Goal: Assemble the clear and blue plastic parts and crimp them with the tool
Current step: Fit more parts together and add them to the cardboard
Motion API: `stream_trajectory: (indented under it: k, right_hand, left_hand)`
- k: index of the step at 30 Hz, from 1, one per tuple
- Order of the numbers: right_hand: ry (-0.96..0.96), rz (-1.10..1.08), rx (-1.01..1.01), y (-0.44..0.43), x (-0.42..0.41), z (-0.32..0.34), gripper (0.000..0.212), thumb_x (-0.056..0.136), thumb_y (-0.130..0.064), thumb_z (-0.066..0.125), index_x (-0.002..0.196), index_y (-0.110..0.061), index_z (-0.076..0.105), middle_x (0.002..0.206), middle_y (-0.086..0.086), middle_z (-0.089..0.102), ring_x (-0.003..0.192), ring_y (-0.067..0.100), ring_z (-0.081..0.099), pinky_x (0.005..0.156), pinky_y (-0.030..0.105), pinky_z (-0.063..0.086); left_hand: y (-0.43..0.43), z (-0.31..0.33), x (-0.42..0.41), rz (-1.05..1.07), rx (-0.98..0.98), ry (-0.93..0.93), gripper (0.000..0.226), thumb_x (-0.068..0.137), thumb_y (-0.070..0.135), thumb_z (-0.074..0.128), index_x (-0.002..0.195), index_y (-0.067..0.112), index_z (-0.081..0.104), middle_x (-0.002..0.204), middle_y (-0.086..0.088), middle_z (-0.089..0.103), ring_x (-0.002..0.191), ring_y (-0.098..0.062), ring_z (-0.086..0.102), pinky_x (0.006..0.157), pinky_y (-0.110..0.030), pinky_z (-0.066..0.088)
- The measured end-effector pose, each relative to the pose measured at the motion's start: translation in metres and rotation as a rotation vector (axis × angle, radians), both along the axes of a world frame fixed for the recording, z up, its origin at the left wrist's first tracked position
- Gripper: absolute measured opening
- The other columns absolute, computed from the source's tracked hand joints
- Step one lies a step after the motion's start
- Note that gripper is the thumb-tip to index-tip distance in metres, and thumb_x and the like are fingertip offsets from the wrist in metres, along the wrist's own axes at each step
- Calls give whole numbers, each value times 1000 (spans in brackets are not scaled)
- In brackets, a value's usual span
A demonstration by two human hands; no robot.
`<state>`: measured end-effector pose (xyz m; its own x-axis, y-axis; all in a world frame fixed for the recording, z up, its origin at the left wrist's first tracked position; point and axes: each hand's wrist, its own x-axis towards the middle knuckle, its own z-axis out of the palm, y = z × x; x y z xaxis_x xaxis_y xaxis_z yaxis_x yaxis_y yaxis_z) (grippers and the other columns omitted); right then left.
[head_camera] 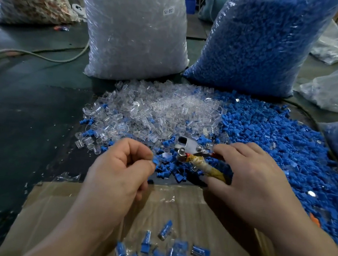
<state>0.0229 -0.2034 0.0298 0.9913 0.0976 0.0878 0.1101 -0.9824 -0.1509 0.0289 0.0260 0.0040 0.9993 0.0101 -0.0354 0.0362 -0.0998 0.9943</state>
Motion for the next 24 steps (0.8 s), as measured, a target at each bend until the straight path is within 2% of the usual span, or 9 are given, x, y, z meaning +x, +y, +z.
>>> stream_trajectory:
  k: [3,6,8,11,14,17,20,22,24]
  right_hand:
    - [26,-13,-37,0,6,-1,73,71,-74,36,132,-35,49,115,-12,57,104,14,41,92,35,40]
    - [50,-18,-52,3,8,-1,72,72,-75,35,132,-37,47,123,-10,53,112,17,39,99,38,34]
    - [2,-5,-41,4,5,0,68,76,-74,36,131,-36,50,125,-10,52,115,17,39,101,39,32]
    - [-211,104,94,14,-6,3,48,85,-64,43,115,-31,59,111,-14,58,105,10,46,92,33,38]
    - [-283,283,201,31,-18,3,29,92,-51,47,100,-27,63,98,-12,63,93,10,57,84,34,48]
    - [-272,347,229,36,-19,2,26,97,-41,48,89,-21,65,86,-6,63,82,17,59,76,40,48]
    - [-291,316,234,34,-21,5,22,98,-33,50,85,-19,62,82,-5,61,76,17,57,71,39,47]
    - [-298,317,225,34,-22,5,22,97,-31,50,83,-18,61,81,-5,61,75,18,57,71,38,46]
    - [-291,319,229,34,-21,5,23,97,-31,48,83,-18,61,80,-5,60,74,17,56,72,37,46]
  left_hand:
    - [-5,1,-4,-42,32,25,25,86,8,67,82,33,69,54,0,61,43,-9,53,43,-17,45]
    - [-9,3,-6,-31,73,23,27,87,11,68,84,37,68,55,-2,64,42,-8,55,43,-16,45]
    - [-12,5,-6,-22,121,5,28,89,12,68,83,40,67,55,-1,65,42,-6,56,42,-15,44]
    - [-16,6,-9,-23,210,-33,25,87,21,70,88,46,65,60,4,68,43,-3,57,41,-19,48]
    - [-17,8,-13,-58,240,-70,20,86,26,70,91,45,65,64,6,69,46,-5,58,45,-22,52]
    - [-19,11,-18,-105,239,-134,13,82,30,67,88,41,67,62,5,69,46,-5,58,45,-18,50]
    - [-19,14,-22,-117,249,-191,13,78,38,69,90,43,68,67,8,70,52,-10,63,47,-17,52]
    - [-19,18,-24,-128,254,-207,19,72,53,65,90,45,68,70,10,71,57,-8,66,48,-13,51]
    - [-19,20,-24,-148,194,-188,29,69,59,57,90,44,69,72,9,72,58,-7,67,50,-14,53]
